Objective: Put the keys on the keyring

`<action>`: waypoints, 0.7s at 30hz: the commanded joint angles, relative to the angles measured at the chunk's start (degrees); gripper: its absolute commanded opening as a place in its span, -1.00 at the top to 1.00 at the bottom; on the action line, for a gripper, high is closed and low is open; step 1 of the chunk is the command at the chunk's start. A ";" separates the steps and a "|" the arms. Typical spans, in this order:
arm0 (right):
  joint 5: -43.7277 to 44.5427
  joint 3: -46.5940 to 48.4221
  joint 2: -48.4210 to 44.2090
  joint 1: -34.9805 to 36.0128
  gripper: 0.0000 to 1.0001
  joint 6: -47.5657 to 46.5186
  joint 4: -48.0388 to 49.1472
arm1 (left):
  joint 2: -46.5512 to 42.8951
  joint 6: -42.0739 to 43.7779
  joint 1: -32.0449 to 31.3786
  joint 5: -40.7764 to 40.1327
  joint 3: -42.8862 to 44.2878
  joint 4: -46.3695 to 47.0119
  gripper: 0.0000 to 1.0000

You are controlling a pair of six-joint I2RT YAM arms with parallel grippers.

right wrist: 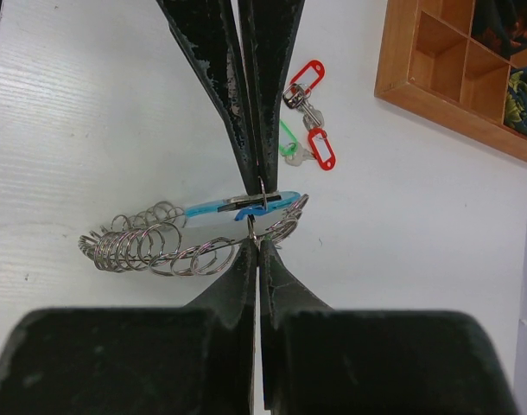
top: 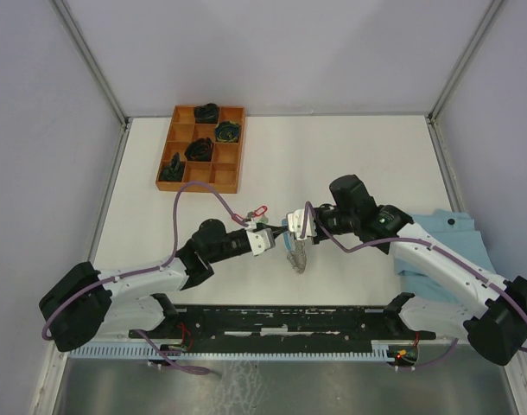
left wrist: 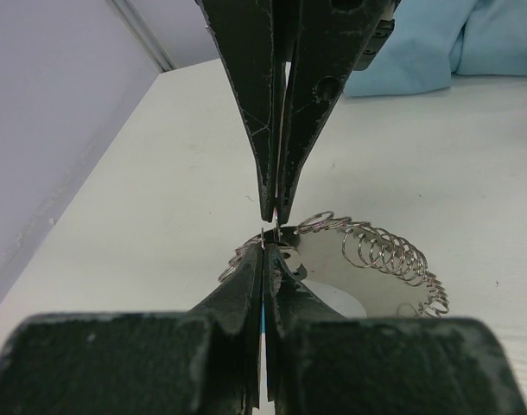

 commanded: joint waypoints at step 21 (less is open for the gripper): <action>0.09 2.58 -2.08 0.31 0.99 0.80 3.00 | 1.08 -0.68 -0.25 1.96 2.26 0.32 0.95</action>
